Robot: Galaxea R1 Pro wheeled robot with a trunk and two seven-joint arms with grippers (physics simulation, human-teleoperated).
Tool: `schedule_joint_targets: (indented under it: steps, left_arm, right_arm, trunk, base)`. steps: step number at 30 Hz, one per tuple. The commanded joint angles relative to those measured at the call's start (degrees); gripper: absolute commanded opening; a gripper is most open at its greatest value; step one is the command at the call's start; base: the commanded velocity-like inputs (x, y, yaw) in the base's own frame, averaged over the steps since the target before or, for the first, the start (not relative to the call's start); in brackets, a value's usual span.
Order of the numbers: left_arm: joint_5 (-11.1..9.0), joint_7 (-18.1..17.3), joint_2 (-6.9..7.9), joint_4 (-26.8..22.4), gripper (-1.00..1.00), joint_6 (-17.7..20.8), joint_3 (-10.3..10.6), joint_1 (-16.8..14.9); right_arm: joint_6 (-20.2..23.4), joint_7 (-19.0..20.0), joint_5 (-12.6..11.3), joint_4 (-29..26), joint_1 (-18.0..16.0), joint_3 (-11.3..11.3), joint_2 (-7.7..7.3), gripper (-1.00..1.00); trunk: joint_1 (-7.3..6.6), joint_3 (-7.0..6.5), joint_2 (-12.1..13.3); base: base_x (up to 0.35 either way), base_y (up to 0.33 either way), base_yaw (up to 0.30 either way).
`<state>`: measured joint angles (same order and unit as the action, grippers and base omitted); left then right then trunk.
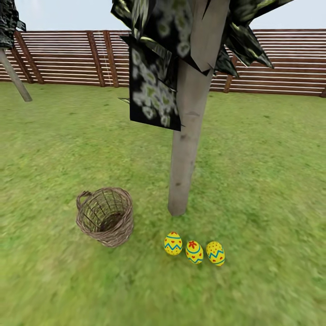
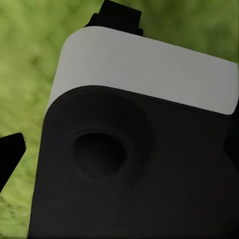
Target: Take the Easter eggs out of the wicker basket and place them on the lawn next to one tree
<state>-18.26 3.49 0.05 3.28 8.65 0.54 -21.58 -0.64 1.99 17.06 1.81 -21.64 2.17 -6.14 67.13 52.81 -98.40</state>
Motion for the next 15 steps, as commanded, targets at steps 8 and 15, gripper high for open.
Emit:
schedule_joint_targets:
  steps: [8,15]
  left_arm:
    - [-0.37,0.11,0.03,-0.02,1.0,-1.58,-0.01,0.6]
    - [-0.37,0.11,0.03,0.02,1.0,-4.42,-0.02,0.6]
  right_arm:
    - [-0.07,0.12,0.16,0.12,0.02,0.2,-0.01,1.0]
    - [-0.07,0.12,0.16,0.12,0.02,0.2,-0.01,1.0]
  trunk:
    - [-1.77,-1.41,3.21]
    - [-3.31,-2.67,6.01]
  base:
    - [0.0,0.0,0.0]
    - [0.0,0.0,0.0]
